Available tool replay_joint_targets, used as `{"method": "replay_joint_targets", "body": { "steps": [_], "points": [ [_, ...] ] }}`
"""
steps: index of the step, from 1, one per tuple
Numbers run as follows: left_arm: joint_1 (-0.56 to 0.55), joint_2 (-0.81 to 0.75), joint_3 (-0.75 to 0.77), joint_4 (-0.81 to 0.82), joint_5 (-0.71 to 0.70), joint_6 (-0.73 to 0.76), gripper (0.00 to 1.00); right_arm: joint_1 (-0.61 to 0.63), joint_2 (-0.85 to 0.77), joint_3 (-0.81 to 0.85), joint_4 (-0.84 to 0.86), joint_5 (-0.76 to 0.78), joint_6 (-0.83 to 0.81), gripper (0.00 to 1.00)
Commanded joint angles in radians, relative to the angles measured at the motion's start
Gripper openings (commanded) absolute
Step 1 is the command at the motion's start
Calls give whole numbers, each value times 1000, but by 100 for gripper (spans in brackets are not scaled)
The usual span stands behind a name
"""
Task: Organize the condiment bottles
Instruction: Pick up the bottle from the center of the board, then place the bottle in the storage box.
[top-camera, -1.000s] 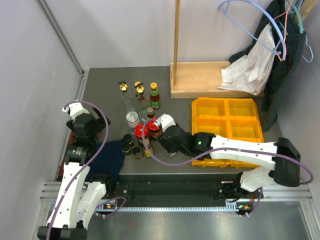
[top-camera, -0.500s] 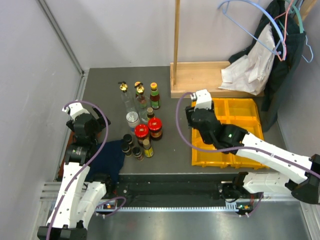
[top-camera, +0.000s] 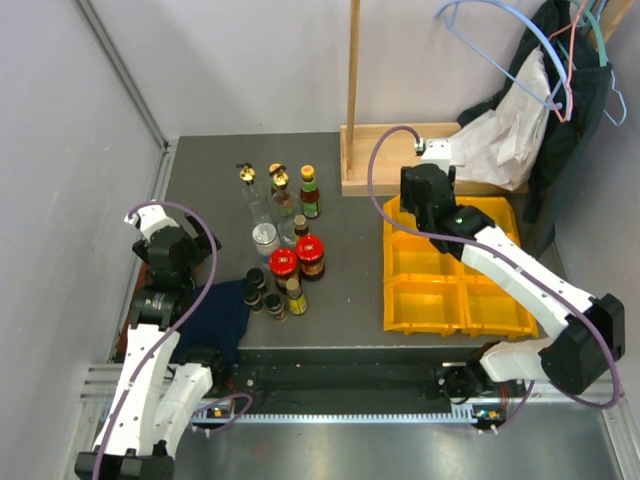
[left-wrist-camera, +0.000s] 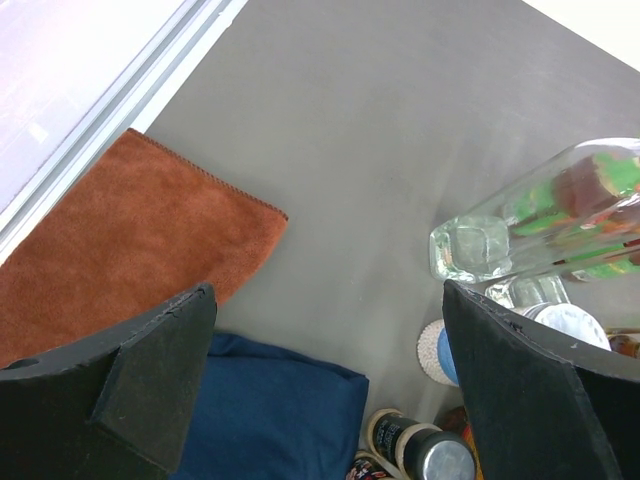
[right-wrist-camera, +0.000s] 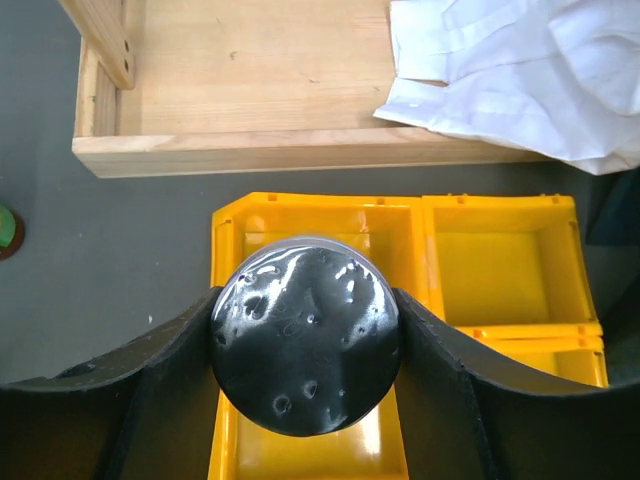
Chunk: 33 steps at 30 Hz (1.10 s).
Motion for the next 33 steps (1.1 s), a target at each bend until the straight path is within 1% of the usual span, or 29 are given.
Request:
{"method": "replay_joint_targets", "body": {
  "steps": [1,4,12,18,23,26,29,33],
  "points": [
    [-1,3,-7,24,-21,14,99,-46,60,65,102,-70,-11,0],
    [-1,6,-9,24,-23,15,99,-68,86,62,98,-111,15,0],
    [0,12,-5,26,-23,15,99,-69,112,11,73,-219,43,0],
    [-1,12,-7,26,-18,15,99,-68,97,-37,39,-236,78,0],
    [-1,10,-9,24,-17,15,99,-69,68,-72,-4,-226,104,0],
    [-1,10,-7,26,-14,14,99,-69,51,-90,2,-197,109,0],
    [-1,12,-5,24,-9,14,99,-68,61,-72,2,-141,98,0],
    [-1,9,-5,18,-14,12,99,-74,101,-2,-13,-59,96,0]
  ]
}}
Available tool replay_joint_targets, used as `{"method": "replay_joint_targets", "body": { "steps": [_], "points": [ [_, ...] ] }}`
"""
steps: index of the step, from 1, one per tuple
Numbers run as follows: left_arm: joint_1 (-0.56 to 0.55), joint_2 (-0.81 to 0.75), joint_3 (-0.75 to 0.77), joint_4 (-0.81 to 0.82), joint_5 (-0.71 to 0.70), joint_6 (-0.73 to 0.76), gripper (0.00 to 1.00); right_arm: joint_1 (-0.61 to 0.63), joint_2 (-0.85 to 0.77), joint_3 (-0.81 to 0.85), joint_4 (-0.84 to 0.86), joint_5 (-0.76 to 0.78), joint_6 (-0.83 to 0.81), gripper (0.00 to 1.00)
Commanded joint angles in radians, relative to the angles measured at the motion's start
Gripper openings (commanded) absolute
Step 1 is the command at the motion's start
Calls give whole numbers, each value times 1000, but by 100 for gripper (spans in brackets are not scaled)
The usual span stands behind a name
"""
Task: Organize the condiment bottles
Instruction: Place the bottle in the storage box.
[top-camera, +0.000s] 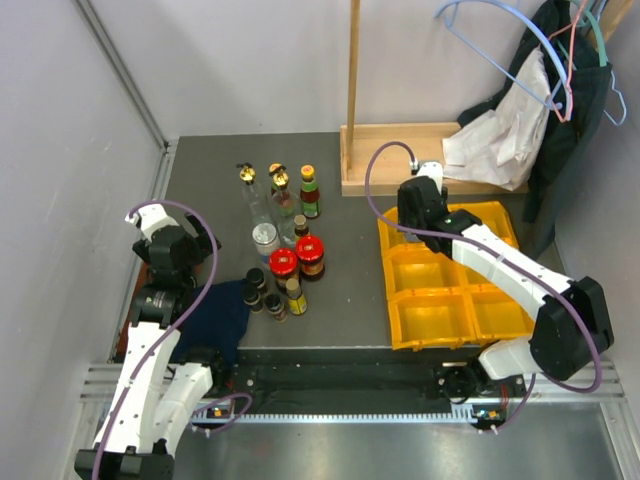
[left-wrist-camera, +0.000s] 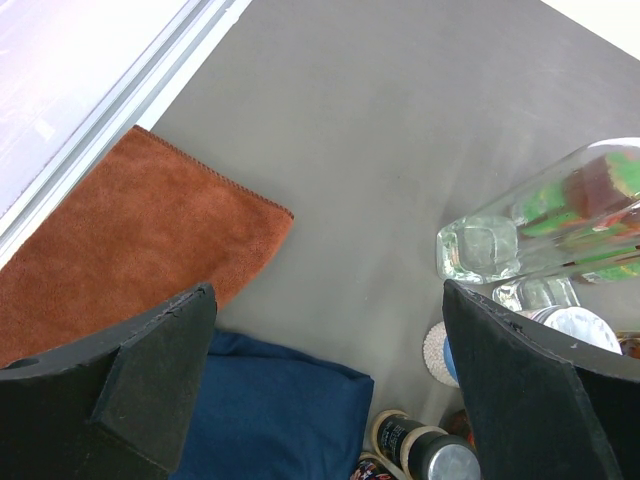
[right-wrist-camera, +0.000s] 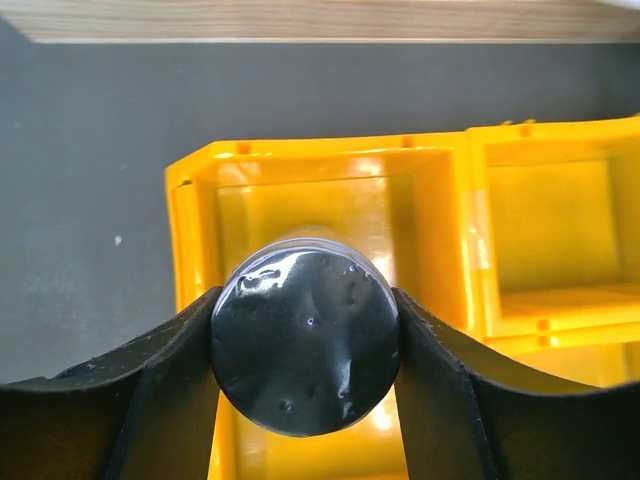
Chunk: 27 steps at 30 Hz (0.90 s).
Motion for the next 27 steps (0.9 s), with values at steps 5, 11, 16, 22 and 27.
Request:
{"method": "replay_joint_targets", "body": {
  "steps": [5,11,16,22,27],
  "points": [
    [-1,-12,-8,16,-6,12,99,-54,40,132,0,120,35,0],
    [-1,-8,-5,16,5,16,99,-95,52,98,0,80,73,0],
    [-1,-10,-8,23,38,22,99,-140,51,61,24,31,104,6],
    [0,-4,-11,31,58,27,99,-166,74,54,23,8,112,26],
    [-1,1,-11,31,60,27,99,-169,82,49,10,2,121,62]
  ]
}}
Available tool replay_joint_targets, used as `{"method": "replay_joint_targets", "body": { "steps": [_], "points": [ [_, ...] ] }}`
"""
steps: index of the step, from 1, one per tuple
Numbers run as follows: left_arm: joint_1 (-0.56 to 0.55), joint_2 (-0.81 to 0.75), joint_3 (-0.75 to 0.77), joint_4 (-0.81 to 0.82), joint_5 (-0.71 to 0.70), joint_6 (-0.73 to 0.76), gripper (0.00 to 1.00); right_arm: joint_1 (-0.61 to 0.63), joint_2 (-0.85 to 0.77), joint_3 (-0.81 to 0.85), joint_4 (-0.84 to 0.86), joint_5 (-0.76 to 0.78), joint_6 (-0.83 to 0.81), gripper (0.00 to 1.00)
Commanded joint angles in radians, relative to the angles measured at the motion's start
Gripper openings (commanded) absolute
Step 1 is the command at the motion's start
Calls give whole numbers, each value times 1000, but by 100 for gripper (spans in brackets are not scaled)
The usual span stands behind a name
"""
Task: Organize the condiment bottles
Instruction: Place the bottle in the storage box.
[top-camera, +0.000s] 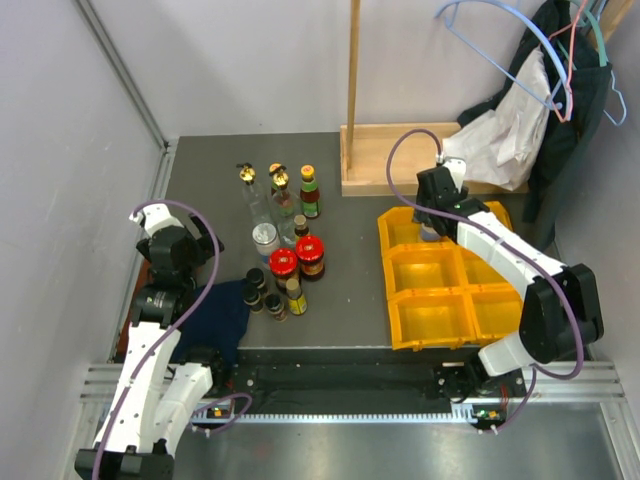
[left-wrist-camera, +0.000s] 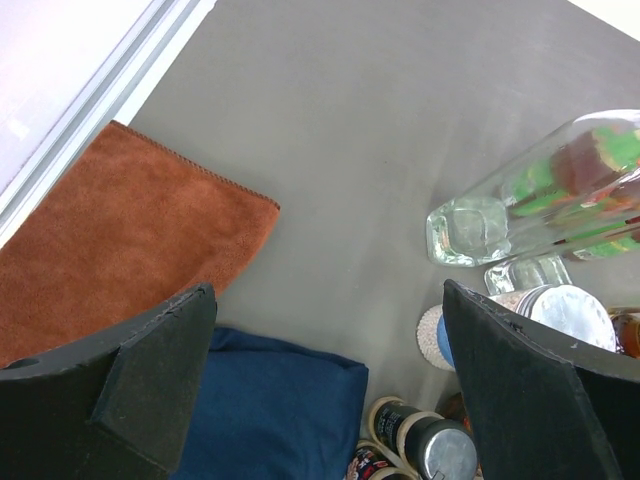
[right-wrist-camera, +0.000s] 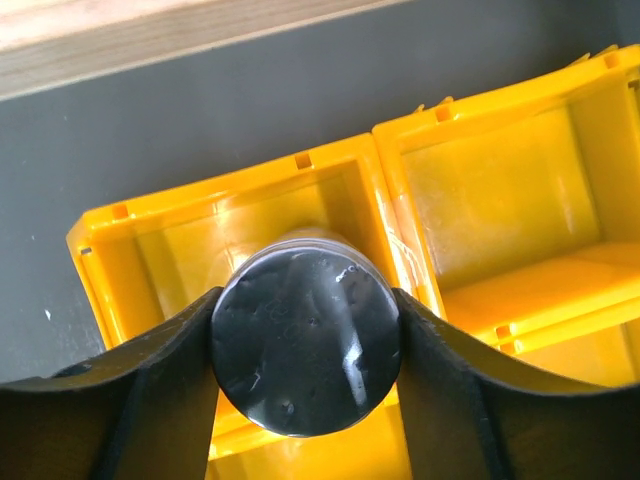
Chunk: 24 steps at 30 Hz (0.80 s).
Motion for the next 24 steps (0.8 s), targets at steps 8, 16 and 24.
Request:
{"method": "replay_joint_targets", "body": {
  "steps": [8,16,24],
  "points": [
    [-1,1,-4,31,14,12,99,-11,-38,12,12,0,1,99],
    [-1,-7,83,-70,37,13,99,-12,-159,46,-131,-14,-48,99],
    [-1,-25,132,-78,325,91,99,-11,-381,-3,-240,-118,-34,99]
  ]
}}
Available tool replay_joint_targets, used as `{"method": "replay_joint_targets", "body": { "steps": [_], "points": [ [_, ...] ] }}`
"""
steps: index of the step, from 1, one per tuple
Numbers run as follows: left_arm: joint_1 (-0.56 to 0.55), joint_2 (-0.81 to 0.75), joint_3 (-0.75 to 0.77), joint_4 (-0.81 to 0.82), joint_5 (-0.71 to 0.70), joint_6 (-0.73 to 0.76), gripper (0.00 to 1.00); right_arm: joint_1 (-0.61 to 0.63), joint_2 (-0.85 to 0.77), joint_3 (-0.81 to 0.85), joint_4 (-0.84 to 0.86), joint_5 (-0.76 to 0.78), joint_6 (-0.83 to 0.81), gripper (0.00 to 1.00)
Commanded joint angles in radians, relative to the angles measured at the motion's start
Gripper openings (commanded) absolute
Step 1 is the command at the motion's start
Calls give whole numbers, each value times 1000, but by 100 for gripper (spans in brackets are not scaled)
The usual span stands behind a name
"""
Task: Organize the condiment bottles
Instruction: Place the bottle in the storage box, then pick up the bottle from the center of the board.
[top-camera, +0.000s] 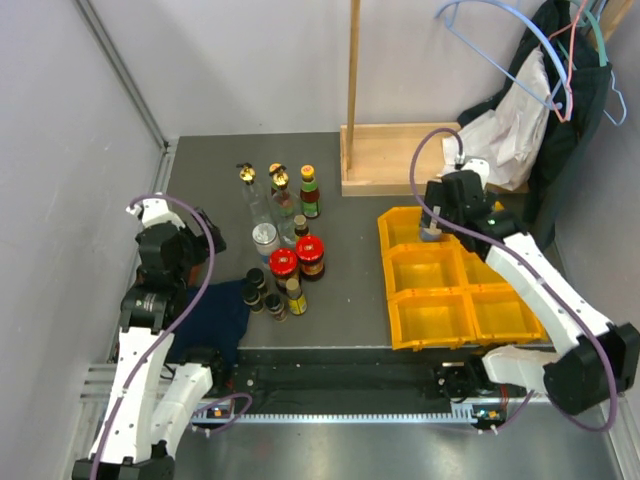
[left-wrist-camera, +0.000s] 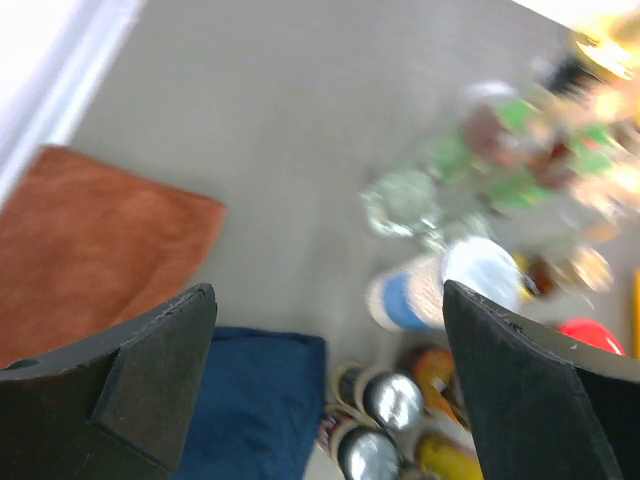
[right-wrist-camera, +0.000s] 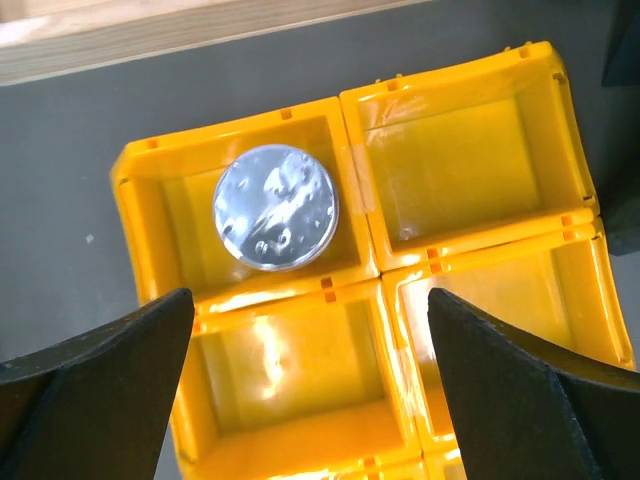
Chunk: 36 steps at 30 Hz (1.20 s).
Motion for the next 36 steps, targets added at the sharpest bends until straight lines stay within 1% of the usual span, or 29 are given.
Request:
{"method": "replay_joint_targets", "body": {
  "steps": [1,4,7,12,16,20,23,24,27,28,33,35,36],
  "points": [
    [-1,-17,16,46,331,82,99,-10,-150,-21,-58,-96,2,99],
    [-1,18,1,64,515,102,99,-10,-234,-44,-61,-150,3,99],
    [-1,75,-5,63,582,105,99,-12,-279,-46,-78,-198,8,99],
    [-3,151,-18,121,620,84,99,-10,-311,-53,-88,-291,16,99],
    [-12,222,-15,161,651,59,99,-10,-331,-75,-71,-319,22,99],
    [-44,279,-5,185,611,49,99,-10,-337,-89,-61,-327,28,99],
    [-96,328,15,196,539,47,99,-10,-339,-96,-55,-325,28,99],
    [-131,341,19,195,471,47,99,-12,-340,-101,-55,-325,26,99],
    [-191,401,50,162,357,47,98,-12,-345,-113,-50,-324,25,99],
    [-202,426,61,149,287,46,98,-10,-347,-118,-48,-322,25,99],
    [-250,472,77,158,244,38,97,-10,-360,-136,-48,-316,26,99],
    [-257,489,87,161,180,32,96,-10,-366,-141,-48,-315,26,99],
    [-262,495,88,162,171,29,95,-10,-370,-142,-47,-315,28,99]
  ]
}}
